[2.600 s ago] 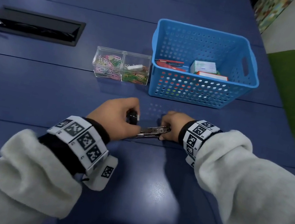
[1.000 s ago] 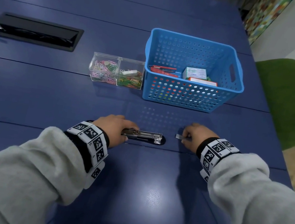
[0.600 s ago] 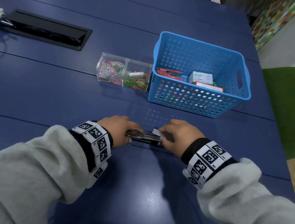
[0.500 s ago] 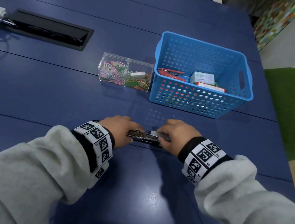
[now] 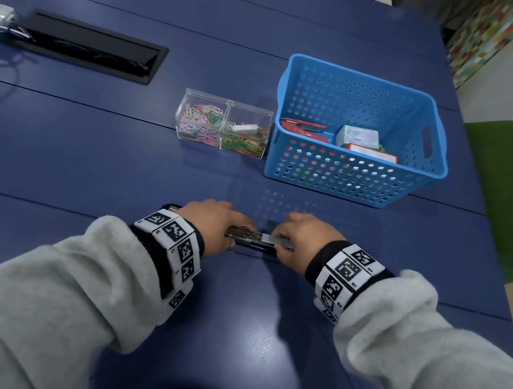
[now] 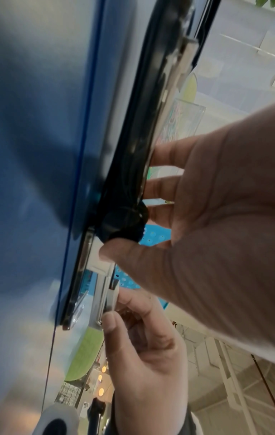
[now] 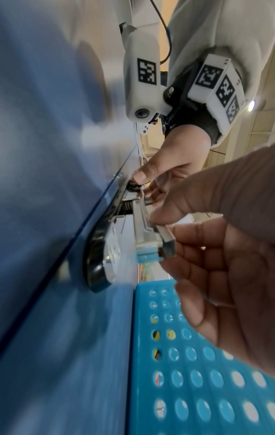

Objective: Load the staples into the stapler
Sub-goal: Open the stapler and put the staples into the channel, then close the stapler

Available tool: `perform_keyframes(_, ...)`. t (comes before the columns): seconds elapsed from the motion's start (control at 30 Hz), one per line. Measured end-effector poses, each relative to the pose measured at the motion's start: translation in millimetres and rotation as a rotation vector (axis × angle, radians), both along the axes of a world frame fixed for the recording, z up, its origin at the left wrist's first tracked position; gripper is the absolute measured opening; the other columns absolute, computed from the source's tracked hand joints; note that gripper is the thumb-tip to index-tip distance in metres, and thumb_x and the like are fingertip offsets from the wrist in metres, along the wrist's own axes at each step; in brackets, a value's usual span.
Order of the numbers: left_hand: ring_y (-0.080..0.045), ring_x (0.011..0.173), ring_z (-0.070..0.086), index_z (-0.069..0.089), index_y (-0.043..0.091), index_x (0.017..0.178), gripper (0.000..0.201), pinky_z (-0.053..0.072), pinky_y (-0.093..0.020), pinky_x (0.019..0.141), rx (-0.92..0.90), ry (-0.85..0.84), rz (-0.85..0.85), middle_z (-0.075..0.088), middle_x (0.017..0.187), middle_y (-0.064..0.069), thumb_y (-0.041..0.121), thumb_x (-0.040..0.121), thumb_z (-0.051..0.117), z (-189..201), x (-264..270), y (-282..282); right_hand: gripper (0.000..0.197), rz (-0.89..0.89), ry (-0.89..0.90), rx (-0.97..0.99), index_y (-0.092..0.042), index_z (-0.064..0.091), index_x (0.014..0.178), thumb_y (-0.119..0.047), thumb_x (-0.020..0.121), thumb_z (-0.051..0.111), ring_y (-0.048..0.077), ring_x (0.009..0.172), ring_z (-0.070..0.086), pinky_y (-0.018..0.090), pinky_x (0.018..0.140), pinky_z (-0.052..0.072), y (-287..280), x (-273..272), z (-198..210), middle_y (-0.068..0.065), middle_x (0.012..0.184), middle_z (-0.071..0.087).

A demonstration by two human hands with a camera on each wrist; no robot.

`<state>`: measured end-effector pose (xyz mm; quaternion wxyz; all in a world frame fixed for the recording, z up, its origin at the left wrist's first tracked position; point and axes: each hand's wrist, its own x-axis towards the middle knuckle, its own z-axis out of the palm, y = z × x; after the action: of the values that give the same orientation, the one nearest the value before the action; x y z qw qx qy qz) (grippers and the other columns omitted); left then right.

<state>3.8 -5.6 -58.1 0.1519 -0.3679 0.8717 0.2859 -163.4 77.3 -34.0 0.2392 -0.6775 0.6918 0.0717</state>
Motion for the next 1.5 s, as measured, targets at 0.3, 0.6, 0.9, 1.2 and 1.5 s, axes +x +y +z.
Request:
perform_keyframes(0.3,-0.026,0.117,0.049,0.047,0.047,0.123,0.044,0.043,-0.042,0.096,-0.008,-0.007,-0.017,0.054,0.122,-0.001,0.028,0.084,0.055,0.6,-0.3,-0.7,0.028,0.083,0.107,0.067,-0.01,0.065,0.106,-0.02,0.088,0.045,0.033,0.105,0.054,0.038,0.081,0.047,-8.1,6.3,1.3,0.013,0.109,0.058)
perform_keyframes(0.6,-0.026,0.118,0.048,0.048,0.039,0.126,0.047,0.043,-0.042,0.1,0.017,0.025,0.024,0.053,0.124,-0.004,0.028,0.082,0.061,-4.6,4.1,-3.0,0.027,0.046,0.092,0.117,-0.012,0.065,0.108,-0.026,0.087,0.053,0.031,0.106,0.056,0.037,0.086,0.047,-15.6,5.2,-0.3,0.011,0.113,0.058)
perform_keyframes(0.9,-0.027,0.118,0.046,0.058,0.023,0.109,0.045,0.042,-0.04,0.1,-0.082,-0.024,0.21,0.049,0.124,-0.002,0.031,0.068,0.075,-7.2,43.4,-20.5,0.027,-0.22,-0.071,0.095,-0.022,0.064,0.107,-0.033,0.083,0.061,0.025,0.104,0.057,0.036,0.093,0.047,4.5,-20.7,-13.1,0.007,0.112,0.061)
perform_keyframes(1.2,-0.024,0.103,0.057,0.062,0.025,0.108,0.036,0.042,-0.03,0.087,-0.056,0.04,0.274,0.061,0.104,-0.001,0.032,0.074,0.072,17.6,57.7,-26.4,0.019,-0.503,-0.31,-0.021,-0.021,0.066,0.098,-0.027,0.08,0.067,0.019,0.088,0.06,0.032,0.091,0.048,12.2,-28.5,-19.9,0.0,0.089,0.064)
perform_keyframes(1.5,-0.015,0.09,0.054,0.06,0.023,0.105,0.038,0.043,-0.025,0.084,-0.074,0.345,0.186,0.055,0.1,0.006,0.024,0.071,0.075,48.2,9.1,-9.6,0.017,-0.59,-0.504,-0.098,-0.033,0.062,0.076,-0.02,0.077,0.072,0.019,0.069,0.058,0.042,0.077,0.06,11.6,-26.6,-18.6,-0.005,0.079,0.062)
